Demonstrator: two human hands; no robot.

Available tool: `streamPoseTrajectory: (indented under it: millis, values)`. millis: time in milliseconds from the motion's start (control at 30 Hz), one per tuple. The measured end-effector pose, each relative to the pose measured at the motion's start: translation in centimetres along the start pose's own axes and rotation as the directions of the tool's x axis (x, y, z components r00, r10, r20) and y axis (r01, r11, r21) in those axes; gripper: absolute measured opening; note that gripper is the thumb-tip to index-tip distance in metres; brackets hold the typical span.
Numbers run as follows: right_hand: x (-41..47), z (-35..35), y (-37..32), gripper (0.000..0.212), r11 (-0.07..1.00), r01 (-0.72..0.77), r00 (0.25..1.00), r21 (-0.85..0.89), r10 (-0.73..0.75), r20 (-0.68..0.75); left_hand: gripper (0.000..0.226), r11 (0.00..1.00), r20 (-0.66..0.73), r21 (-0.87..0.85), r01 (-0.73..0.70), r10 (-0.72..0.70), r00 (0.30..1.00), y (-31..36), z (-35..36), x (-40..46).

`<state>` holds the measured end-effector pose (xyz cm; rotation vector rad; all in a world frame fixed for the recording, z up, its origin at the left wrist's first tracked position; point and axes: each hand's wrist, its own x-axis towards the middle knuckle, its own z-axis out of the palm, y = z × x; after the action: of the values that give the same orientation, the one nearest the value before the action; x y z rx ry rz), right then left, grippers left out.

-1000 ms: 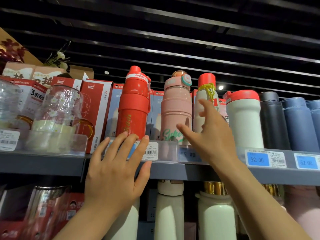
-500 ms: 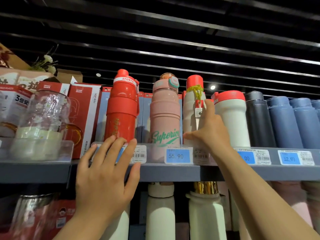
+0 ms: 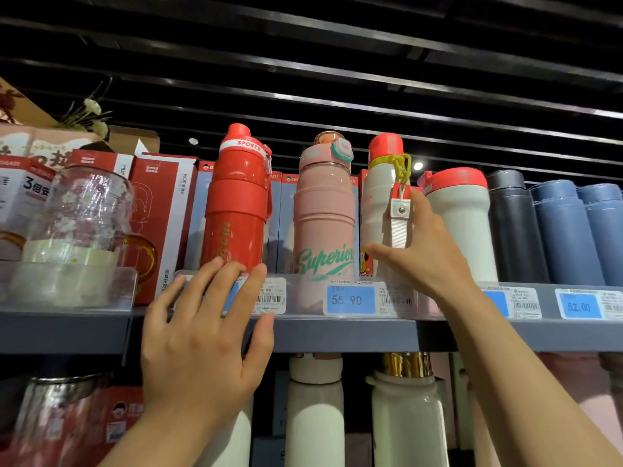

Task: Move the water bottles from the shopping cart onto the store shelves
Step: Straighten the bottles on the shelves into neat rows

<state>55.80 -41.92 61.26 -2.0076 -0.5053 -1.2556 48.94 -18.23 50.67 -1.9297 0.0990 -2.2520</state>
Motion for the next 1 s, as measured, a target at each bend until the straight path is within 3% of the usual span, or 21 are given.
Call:
streamPoseTrajectory:
  millis: [167, 433, 567, 733, 867, 1000]
  values:
    - [-0.3, 0.4, -0.4, 0.123, 0.996, -0.047, 0.997, -0.076, 0.042, -0.068, 0.047, 1.000, -0.014, -0.005, -0.010, 0.010, 1.000, 0.0, 0.2, -0.1]
    - [0.7, -0.7, 1.1, 0.111, 0.961, -0.041, 0.999, 0.273, 0.033, 0.033, 0.049, 1.000, -0.030, 0.001, -0.010, 0.010, 1.000, 0.0, 0.2, -0.1]
    - [-0.1, -0.5, 1.1, 0.104, 0.987, -0.003, 1.000, 0.161, 0.005, -0.009, 0.049, 1.000, -0.025, 0.007, -0.010, 0.010, 1.000, -0.1, 0.3, -0.1]
    - [-0.7, 0.3, 0.1, 0.115, 0.998, -0.027, 0.993, -0.063, 0.019, -0.119, 0.050, 1.000, -0.022, -0.002, 0.005, -0.005, 1.000, 0.0, 0.2, -0.1]
    - [-0.3, 0.5, 0.1, 0.108, 0.997, -0.061, 0.994, -0.052, 0.055, -0.098, 0.048, 1.000, -0.023, -0.011, 0.009, -0.010, 1.000, 0.1, 0.1, -0.1]
    - [0.2, -0.6, 0.6, 0.097, 0.988, -0.071, 0.997, 0.134, 0.073, -0.014, 0.047, 1.000, -0.014, -0.011, 0.005, -0.005, 1.000, 0.0, 0.1, -0.1]
